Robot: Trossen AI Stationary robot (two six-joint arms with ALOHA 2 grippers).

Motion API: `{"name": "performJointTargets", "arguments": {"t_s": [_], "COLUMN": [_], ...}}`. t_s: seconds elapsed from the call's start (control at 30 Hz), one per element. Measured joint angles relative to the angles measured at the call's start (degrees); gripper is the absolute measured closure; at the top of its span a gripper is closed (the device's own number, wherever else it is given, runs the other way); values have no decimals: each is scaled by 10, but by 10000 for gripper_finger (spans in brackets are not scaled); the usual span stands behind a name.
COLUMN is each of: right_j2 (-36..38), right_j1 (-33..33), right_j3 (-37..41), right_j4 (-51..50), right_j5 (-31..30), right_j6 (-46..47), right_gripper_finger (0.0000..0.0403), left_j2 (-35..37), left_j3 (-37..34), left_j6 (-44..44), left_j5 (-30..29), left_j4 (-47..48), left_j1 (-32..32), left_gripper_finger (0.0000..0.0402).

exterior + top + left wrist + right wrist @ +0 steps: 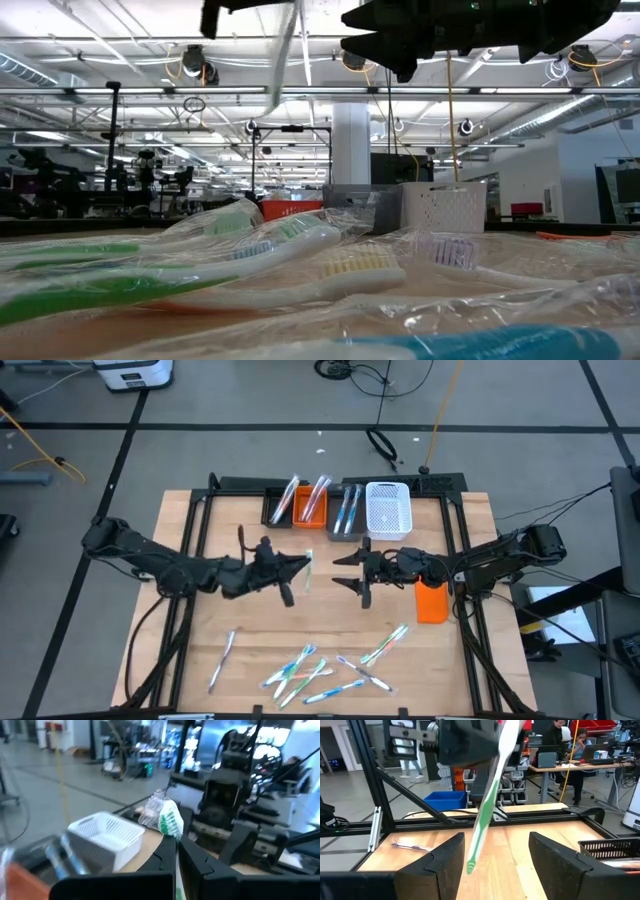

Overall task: Pick & Place Toothbrushes
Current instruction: Put the green toothbrush into the white bin

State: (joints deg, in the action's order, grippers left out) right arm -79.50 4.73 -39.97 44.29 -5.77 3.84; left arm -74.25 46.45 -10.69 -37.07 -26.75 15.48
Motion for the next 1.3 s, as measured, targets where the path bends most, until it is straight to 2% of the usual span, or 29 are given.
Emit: {"name": "performJointTargets", "arguments": {"t_s": [0.2,0.53,0.77,1.1,1.3], "right_j2": [0,0,0,0,0], "right_j1": [0,0,0,0,0], "right_j3": [0,0,0,0,0], "right_j4": [0,4,4,-1,-5], "right_j5": [-1,-1,-1,-1,-2], "right_j6": [0,0,0,0,0], "right_gripper_finger": [191,191,191,191,217], "left_j2": [-32,-101,-139,-140,-140], "left_j3": [0,0,1,18,18], "left_j6": [24,57,58,76,75], "left_j5": [106,206,211,221,220], "left_j4": [-92,-235,-282,-283,-274], "left_j1": [-48,-85,-93,-96,-96], "left_gripper_finger": [401,400,401,401,400]}}
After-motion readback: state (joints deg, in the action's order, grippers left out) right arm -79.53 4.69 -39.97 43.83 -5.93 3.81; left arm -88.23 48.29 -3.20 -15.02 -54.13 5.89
